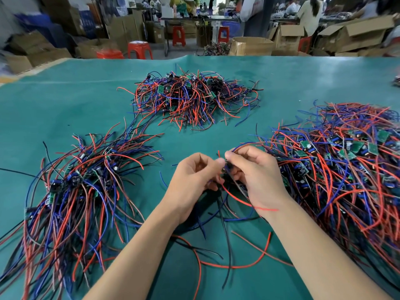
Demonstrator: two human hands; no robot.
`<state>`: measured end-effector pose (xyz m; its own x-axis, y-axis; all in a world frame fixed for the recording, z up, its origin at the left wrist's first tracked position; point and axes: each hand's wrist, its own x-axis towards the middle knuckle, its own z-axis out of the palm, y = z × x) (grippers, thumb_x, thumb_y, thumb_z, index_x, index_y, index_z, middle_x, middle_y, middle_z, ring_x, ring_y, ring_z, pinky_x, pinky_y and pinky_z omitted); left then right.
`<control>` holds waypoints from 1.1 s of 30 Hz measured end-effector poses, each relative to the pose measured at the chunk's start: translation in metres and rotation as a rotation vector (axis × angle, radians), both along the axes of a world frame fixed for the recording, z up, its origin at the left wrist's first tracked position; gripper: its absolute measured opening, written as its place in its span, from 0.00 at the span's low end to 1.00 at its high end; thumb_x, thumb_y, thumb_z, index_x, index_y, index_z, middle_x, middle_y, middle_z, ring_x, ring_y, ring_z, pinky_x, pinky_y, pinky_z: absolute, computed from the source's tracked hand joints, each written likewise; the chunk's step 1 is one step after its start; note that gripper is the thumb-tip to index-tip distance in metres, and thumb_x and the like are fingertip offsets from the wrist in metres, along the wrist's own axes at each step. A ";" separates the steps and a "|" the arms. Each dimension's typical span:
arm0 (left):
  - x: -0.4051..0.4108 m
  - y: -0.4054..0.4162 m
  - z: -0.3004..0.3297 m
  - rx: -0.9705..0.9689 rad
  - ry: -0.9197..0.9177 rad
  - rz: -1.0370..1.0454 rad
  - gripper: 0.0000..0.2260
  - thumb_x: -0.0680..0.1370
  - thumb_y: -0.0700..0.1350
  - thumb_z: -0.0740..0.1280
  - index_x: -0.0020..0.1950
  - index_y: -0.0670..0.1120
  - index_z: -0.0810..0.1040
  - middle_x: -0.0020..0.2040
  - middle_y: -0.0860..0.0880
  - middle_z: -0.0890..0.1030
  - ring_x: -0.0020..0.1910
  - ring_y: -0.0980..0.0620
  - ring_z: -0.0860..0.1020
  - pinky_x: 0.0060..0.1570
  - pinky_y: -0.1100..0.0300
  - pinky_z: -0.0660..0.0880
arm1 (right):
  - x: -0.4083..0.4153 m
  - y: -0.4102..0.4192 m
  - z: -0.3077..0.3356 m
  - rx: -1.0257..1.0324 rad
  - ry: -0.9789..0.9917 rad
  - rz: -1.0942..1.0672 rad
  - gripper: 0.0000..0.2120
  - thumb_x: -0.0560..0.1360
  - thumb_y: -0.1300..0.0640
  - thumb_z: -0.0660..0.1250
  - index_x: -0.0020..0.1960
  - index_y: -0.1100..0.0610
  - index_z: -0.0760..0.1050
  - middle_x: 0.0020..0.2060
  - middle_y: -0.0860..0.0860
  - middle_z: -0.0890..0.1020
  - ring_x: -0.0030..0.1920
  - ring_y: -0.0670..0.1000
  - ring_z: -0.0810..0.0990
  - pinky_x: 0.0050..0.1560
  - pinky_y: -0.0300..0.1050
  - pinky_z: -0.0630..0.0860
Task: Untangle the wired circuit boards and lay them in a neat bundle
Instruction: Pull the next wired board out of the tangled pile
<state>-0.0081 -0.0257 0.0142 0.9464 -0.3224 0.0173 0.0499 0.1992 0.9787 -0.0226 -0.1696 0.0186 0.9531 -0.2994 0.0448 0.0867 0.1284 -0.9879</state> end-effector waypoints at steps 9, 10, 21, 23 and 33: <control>0.000 0.002 0.000 0.023 -0.010 -0.123 0.09 0.77 0.29 0.64 0.48 0.39 0.82 0.41 0.43 0.83 0.33 0.52 0.80 0.31 0.64 0.74 | 0.001 -0.003 0.001 0.054 0.034 0.034 0.15 0.75 0.63 0.74 0.31 0.53 0.80 0.27 0.52 0.76 0.26 0.46 0.72 0.28 0.36 0.68; 0.000 0.002 0.000 0.021 -0.008 -0.127 0.09 0.78 0.30 0.64 0.47 0.39 0.82 0.41 0.43 0.84 0.33 0.52 0.79 0.30 0.65 0.73 | 0.001 -0.003 0.001 0.053 0.034 0.039 0.15 0.75 0.63 0.74 0.31 0.53 0.80 0.27 0.53 0.75 0.26 0.46 0.72 0.28 0.36 0.67; 0.002 0.004 -0.002 0.077 -0.022 -0.160 0.04 0.81 0.34 0.63 0.48 0.37 0.77 0.36 0.44 0.81 0.28 0.54 0.74 0.25 0.66 0.67 | 0.001 -0.007 0.000 0.091 0.043 0.107 0.02 0.75 0.64 0.74 0.43 0.60 0.84 0.31 0.51 0.79 0.30 0.46 0.73 0.35 0.40 0.68; 0.002 0.005 -0.001 0.090 -0.018 -0.169 0.04 0.81 0.33 0.63 0.48 0.36 0.76 0.36 0.44 0.81 0.28 0.55 0.74 0.25 0.66 0.66 | 0.001 -0.008 -0.003 -0.031 0.017 0.052 0.06 0.74 0.63 0.76 0.38 0.56 0.85 0.29 0.50 0.79 0.29 0.46 0.73 0.32 0.39 0.69; -0.002 0.006 0.003 0.174 -0.047 -0.259 0.07 0.80 0.33 0.64 0.44 0.42 0.76 0.34 0.46 0.81 0.26 0.56 0.73 0.25 0.66 0.63 | 0.008 -0.030 -0.009 -0.640 -0.102 -0.434 0.12 0.72 0.47 0.71 0.36 0.54 0.81 0.26 0.45 0.79 0.31 0.50 0.78 0.43 0.49 0.77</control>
<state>-0.0098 -0.0197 0.0168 0.8318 -0.5547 -0.0175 0.0311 0.0151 0.9994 -0.0142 -0.1992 0.0095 0.7385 -0.5308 0.4158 0.0935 -0.5301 -0.8427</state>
